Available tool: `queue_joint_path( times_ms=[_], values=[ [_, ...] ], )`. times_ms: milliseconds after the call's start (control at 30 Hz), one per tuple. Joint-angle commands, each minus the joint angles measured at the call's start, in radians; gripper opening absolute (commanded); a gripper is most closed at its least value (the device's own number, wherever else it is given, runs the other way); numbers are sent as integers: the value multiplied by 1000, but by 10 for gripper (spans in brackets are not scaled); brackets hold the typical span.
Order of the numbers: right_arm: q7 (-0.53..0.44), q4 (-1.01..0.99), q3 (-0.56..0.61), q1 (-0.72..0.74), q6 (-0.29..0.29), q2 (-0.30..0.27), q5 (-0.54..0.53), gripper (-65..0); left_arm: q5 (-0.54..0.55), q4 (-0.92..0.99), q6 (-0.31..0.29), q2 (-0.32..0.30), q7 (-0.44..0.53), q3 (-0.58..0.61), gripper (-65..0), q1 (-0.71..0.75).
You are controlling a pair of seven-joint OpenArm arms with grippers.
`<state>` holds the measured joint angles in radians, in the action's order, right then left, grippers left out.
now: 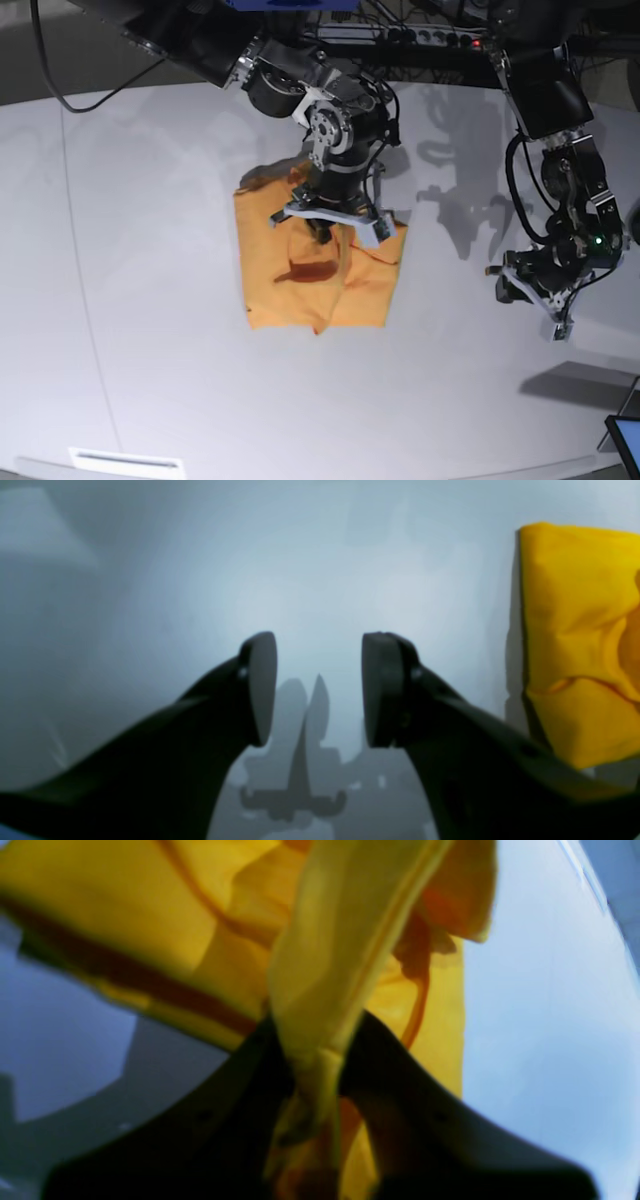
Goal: Fold the T-shirt properly
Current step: 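Press the folded bundle flat with the right gripper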
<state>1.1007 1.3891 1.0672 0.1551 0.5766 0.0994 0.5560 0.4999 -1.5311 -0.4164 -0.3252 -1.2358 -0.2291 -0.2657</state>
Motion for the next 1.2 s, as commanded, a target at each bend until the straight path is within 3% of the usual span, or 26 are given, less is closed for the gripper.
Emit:
queue_joint_path(
  times_ms=[0, 333, 400, 467, 600, 767, 900, 967, 1067, 1167],
  values=[
    [-18, -1, 15, 18, 7, 15, 19, -527, 10, -19, 1, -19, 18, -5, -371, -22],
    [-15, -18, 118, 25, 7, 13, 20, -119, 10, -12, 1, -24, 18, -5, -371, -25],
    [-15, -17, 150, 28, 7, 12, 23, -59, 10, -12, 1, -24, 20, -8, -371, -27],
    [-15, 11, 156, 25, 9, 10, 68, -42, 10, -12, 1, -24, 20, -13, -371, -31],
    [-15, 117, 115, 22, 7, 9, 207, -44, 9, -9, 1, -38, 23, -13, -371, -31],
    [-23, 152, -52, 24, 4, -3, 187, -44, 10, -10, 1, -45, 23, -26, -371, -31],
    [-34, 152, -169, 28, -23, -31, 183, -71, 10, -10, 0, -42, 23, -151, -373, -22],
    [-49, 152, -227, 25, -93, -37, 183, -160, 6, -9, 0, -44, 23, -211, -376, -17],
    [-75, 154, -321, 10, -186, -34, 184, -358, 0, -15, 0, -71, 23, -263, -380, 30],
    [-110, 180, -370, -4, -212, -30, 186, -530, 0, -21, 0, -119, 23, -264, -383, 90]
  ],
)
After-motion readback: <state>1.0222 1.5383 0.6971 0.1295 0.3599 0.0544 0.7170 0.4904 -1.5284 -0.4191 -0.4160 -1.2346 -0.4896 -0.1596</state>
